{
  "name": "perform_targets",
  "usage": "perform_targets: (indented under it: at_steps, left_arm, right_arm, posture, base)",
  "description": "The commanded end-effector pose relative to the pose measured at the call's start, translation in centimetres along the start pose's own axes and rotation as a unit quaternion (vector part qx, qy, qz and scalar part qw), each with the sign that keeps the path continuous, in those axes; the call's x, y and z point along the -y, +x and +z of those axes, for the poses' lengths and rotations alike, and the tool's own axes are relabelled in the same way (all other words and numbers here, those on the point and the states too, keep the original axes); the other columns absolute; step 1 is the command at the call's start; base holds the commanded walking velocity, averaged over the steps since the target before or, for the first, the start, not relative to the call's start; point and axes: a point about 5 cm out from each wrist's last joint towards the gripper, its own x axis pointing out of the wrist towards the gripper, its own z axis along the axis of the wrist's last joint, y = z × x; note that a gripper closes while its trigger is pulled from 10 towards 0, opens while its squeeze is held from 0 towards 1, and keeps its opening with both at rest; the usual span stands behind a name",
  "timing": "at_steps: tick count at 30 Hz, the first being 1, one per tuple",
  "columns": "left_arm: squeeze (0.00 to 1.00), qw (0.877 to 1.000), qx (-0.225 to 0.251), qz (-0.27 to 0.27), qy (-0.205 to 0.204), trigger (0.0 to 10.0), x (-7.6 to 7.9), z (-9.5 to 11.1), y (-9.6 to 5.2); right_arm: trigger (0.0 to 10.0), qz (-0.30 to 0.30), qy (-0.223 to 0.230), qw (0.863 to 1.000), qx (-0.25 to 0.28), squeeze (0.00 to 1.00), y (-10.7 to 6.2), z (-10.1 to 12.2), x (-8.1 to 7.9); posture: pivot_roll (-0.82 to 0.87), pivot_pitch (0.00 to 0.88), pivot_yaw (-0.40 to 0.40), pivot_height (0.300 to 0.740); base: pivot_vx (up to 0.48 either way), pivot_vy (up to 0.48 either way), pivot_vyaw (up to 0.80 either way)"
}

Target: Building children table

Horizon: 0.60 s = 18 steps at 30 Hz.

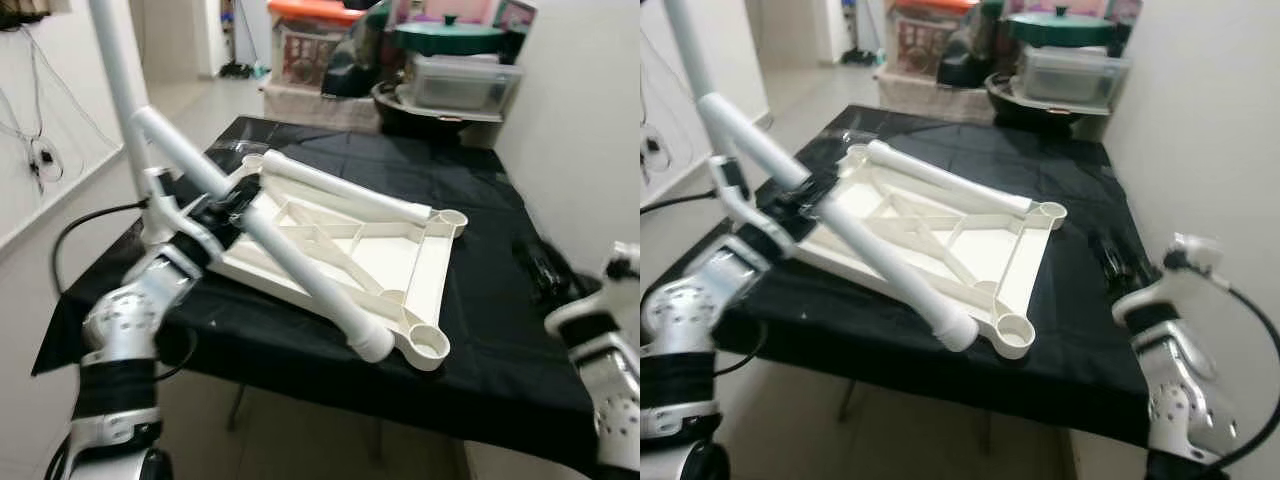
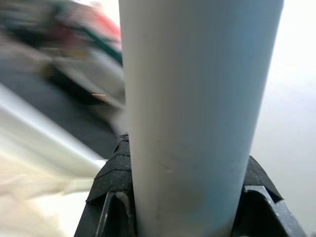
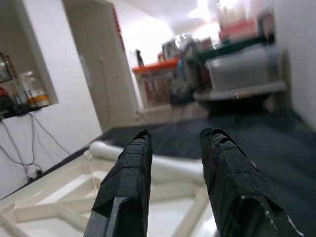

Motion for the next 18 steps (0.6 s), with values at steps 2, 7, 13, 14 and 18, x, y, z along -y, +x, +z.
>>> perform_targets:
  at_steps: [2,7,13,14,18]
  left_arm:
    - [0.00,0.999,0.006,-0.041,0.001,10.0,1.5,0.2,1.4]
    - [0.00,0.998,0.006,-0.069,0.005,10.0,2.6,0.6,2.8]
    - [0.00,0.990,-0.011,-0.133,0.043,10.0,4.4,0.9,4.6]
    - [0.00,0.988,-0.015,-0.140,0.056,10.0,4.5,0.8,4.7]
    - [0.00,0.984,-0.023,-0.153,0.086,10.0,4.9,0.3,4.9]
  right_arm:
    - [10.0,0.041,-0.014,0.999,0.007,0.00,0.8,0.5,-1.9]
    - [10.0,0.095,-0.019,0.995,0.011,0.00,1.5,1.0,-3.9]
    - [10.0,0.151,-0.051,0.987,-0.020,0.00,1.8,0.2,-5.7]
    - [10.0,0.147,-0.063,0.987,-0.023,0.00,1.8,0.1,-5.7]
    - [10.0,0.133,-0.093,0.986,-0.026,0.00,1.9,0.1,-5.7]
  posture:
    - [0.13,0.000,-0.089,0.740]
    - [0.13,0.000,-0.088,0.740]
    - [0.13,0.000,-0.083,0.740]
    - [0.13,0.000,-0.083,0.740]
    - [0.12,0.000,-0.081,0.740]
  base:
    - [0.000,0.000,-0.79]
    - [0.000,0.000,-0.79]
    - [0.000,0.000,-0.78]
    - [0.000,0.000,-0.78]
    - [0.000,0.000,-0.77]
